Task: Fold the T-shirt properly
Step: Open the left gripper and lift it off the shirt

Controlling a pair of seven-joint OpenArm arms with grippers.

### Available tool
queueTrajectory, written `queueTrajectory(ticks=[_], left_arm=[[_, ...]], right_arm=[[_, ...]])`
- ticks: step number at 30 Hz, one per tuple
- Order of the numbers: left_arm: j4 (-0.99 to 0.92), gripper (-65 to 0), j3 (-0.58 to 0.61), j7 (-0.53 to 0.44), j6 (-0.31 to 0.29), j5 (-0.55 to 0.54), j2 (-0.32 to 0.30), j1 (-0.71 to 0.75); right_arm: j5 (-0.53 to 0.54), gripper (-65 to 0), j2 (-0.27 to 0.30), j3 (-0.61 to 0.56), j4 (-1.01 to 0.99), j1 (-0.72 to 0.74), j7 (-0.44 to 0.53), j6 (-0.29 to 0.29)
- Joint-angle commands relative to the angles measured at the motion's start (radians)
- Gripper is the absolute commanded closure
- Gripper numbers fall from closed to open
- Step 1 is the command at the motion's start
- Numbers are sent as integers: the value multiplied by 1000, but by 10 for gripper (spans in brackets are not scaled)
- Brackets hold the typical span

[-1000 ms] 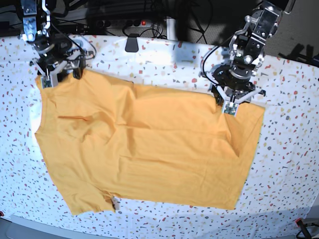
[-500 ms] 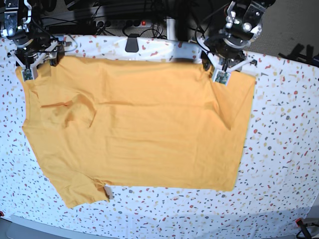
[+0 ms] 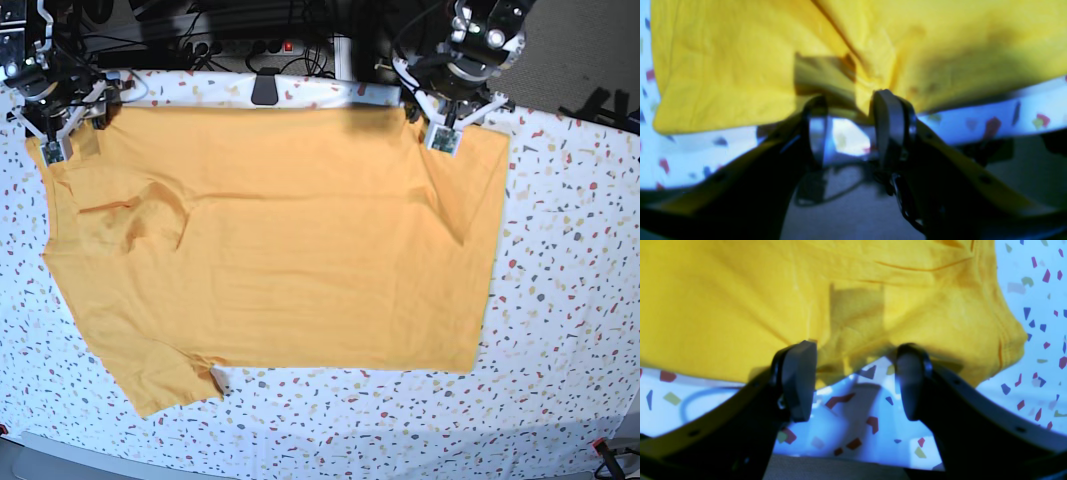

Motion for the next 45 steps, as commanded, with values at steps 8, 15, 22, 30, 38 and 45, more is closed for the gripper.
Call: queueTrajectory(ticks=[8, 15, 22, 30, 38, 45], left_arm=[[112, -245, 8, 99, -4, 74, -6, 65], [112, -245, 8, 69, 5, 143, -6, 62], [113, -245, 8, 70, 30, 143, -6, 60], [145, -245, 8, 78, 30, 143, -6, 60], [222, -245, 8, 78, 29, 144, -6, 60], [270, -245, 8, 130, 29, 271, -6, 60]], right_arm=[[-21, -378, 35, 8, 3, -54, -63, -2], [-18, -378, 49, 8, 3, -103, -63, -4], [24, -378, 49, 8, 20, -113, -104, -2], [24, -378, 49, 8, 77, -114, -145, -3], [24, -378, 50, 9, 116, -105, -145, -33], [24, -378, 49, 52, 141, -106, -141, -40]])
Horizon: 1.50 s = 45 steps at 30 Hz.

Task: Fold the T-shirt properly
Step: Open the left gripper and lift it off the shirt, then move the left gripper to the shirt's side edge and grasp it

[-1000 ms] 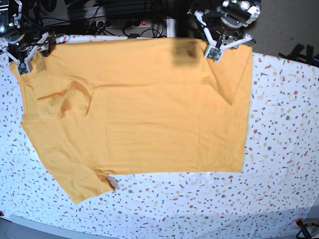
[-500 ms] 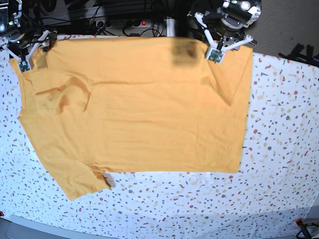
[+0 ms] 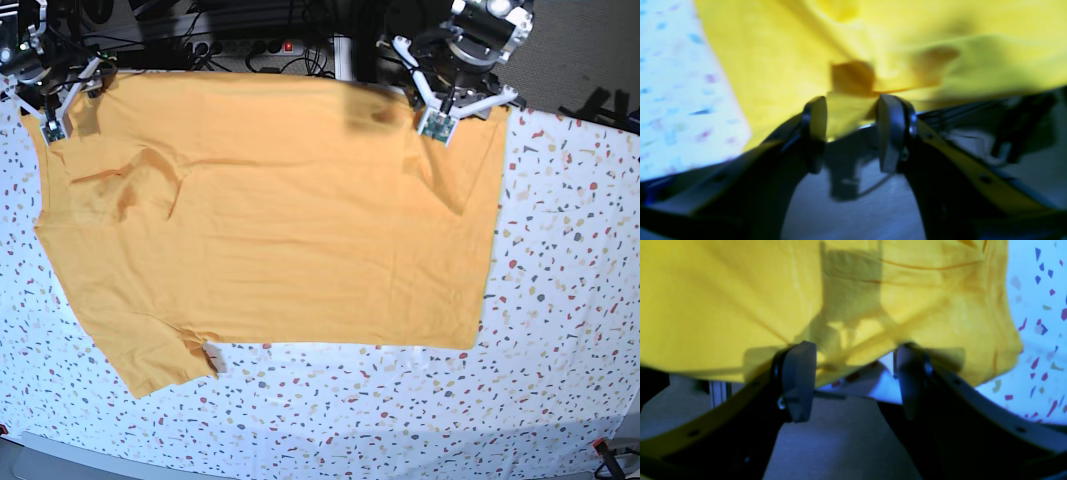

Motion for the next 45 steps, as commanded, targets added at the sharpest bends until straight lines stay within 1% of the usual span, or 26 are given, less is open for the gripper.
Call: queueTrajectory(ticks=[1, 4, 6, 9, 10, 14, 17, 20, 22, 25, 27, 29, 31, 35, 38, 40, 43, 44, 45], left_arm=[[25, -245, 0, 2, 2, 30, -1, -3], [29, -245, 0, 27, 5, 97, -1, -3], [29, -245, 0, 35, 5, 118, -1, -3], [29, -245, 0, 30, 5, 129, -1, -3], [29, -245, 0, 19, 5, 129, -1, -3], [29, -245, 0, -83, 5, 132, -1, -27], [29, -245, 0, -124, 4, 186, -1, -97], [29, -245, 0, -123, 4, 279, -1, -215], [28, -245, 0, -122, 5, 281, -1, -311], [24, -245, -6, -123, 4, 224, -1, -461], [-3, -245, -32, -148, 4, 157, -1, -544], [-66, -245, -70, -195, 3, 84, -1, -610], [-151, -245, -102, -217, -16, 15, -1, -678], [-373, -245, -124, -218, -97, -103, -1, -841], [-557, -245, -124, -235, -144, -220, 0, -973], [-695, -245, -124, -262, -162, -301, 0, -1065], [-935, -245, -124, -270, -163, -394, 0, -1207], [-1019, -245, -124, -274, -175, -420, 0, -1250], [-1104, -245, -124, -283, -202, -444, 0, -1289]], right_arm=[[0, -378, 18, 25, 29, -2, 8, -9], [5, -378, 18, 60, 71, -2, 7, -9], [13, -378, 18, 84, 102, -2, 7, -9], [58, -378, 18, 124, 142, -2, 5, -9], [69, -378, 18, 136, 153, -2, 3, -9], [85, -378, 18, 175, 192, 1, 4, -9], [85, -378, 18, 192, 211, 24, 12, -9], [82, -378, 17, 193, 214, 81, 43, -9], [86, -378, 18, 193, 214, 127, 56, -9], [135, -378, 18, 193, 214, 196, 19, -8], [188, -378, 18, 193, 214, 238, -21, -3], [213, -378, 18, 193, 214, 273, -54, 8], [213, -378, 18, 193, 214, 294, -67, 16], [216, -378, 18, 193, 214, 315, -68, 19], [216, -378, 18, 192, 214, 319, -68, 21], [216, -378, 17, 192, 214, 319, -73, 22], [217, -378, 17, 192, 214, 319, -98, 23], [217, -378, 17, 192, 214, 319, -109, 23], [217, -378, 17, 192, 214, 319, -118, 23]])
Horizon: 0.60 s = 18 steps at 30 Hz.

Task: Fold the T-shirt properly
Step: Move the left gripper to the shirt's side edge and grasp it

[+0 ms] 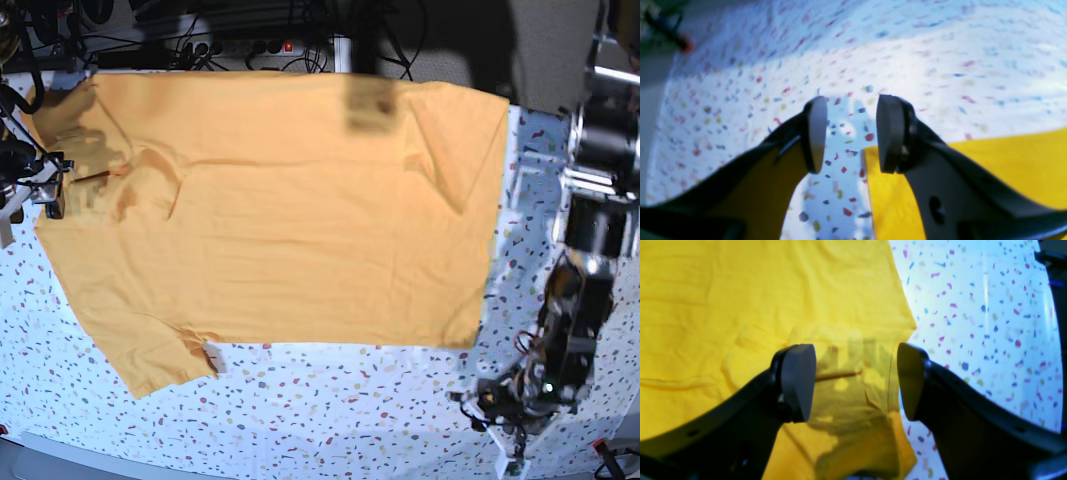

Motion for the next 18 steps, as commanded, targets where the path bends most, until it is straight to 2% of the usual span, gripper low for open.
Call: queueTrajectory(ticks=[1, 4, 7, 8, 12, 18], left_arm=[[-63, -245, -5, -22, -27, -27, -5, -64], [-312, -245, -5, -48, -124, -114, -2, -148], [-524, -249, -5, -85, -262, -236, -3, -185], [-576, -257, -5, -100, -290, -273, -3, -185], [-694, -258, -5, -174, -301, -317, -3, -148], [-702, -258, -5, -249, -300, -334, -2, -65]], right_arm=[[6, -378, 21, 9, 14, 7, 13, 11], [6, -378, 21, 9, 14, 7, 2, 16], [13, -378, 21, 9, 14, 7, 2, 48], [30, -378, 21, 9, 14, 7, -2, 59], [85, -378, 12, 9, 14, 7, -32, 107], [109, -378, -40, 10, 19, 7, -45, 113]])
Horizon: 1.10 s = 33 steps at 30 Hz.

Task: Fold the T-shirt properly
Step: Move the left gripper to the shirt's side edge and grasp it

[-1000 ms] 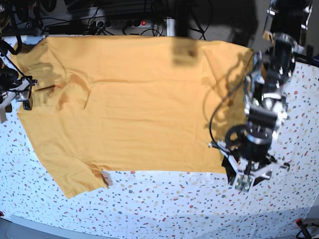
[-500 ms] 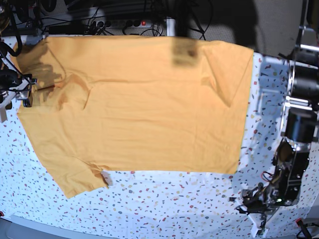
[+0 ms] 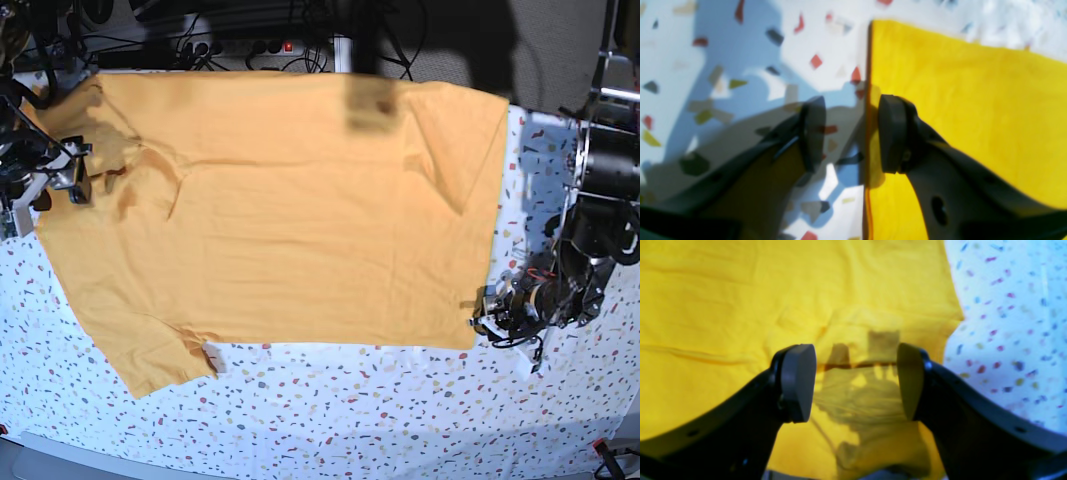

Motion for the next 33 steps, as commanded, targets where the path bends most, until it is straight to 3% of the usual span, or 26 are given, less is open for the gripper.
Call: queueTrajectory(ticks=[1, 9, 23, 29, 33], left_arm=[[13, -258, -4, -8, -8, -21, -2, -23], [37, -258, -4, -36, -19, -28, 21, -14], [67, -258, -4, -70, -19, 14, 68, -14], [73, -258, -4, -95, -19, 87, 65, -14], [84, -218, -4, -117, -19, 89, 65, -14]], right_arm=[[8, -378, 6, 10, 21, 6, 16, 13], [10, -378, -61, 9, 29, 5, 14, 35], [27, -378, -62, 10, 65, 6, 7, 35], [35, -378, -62, 10, 65, 6, 9, 35], [35, -378, -62, 10, 65, 6, 25, 35]])
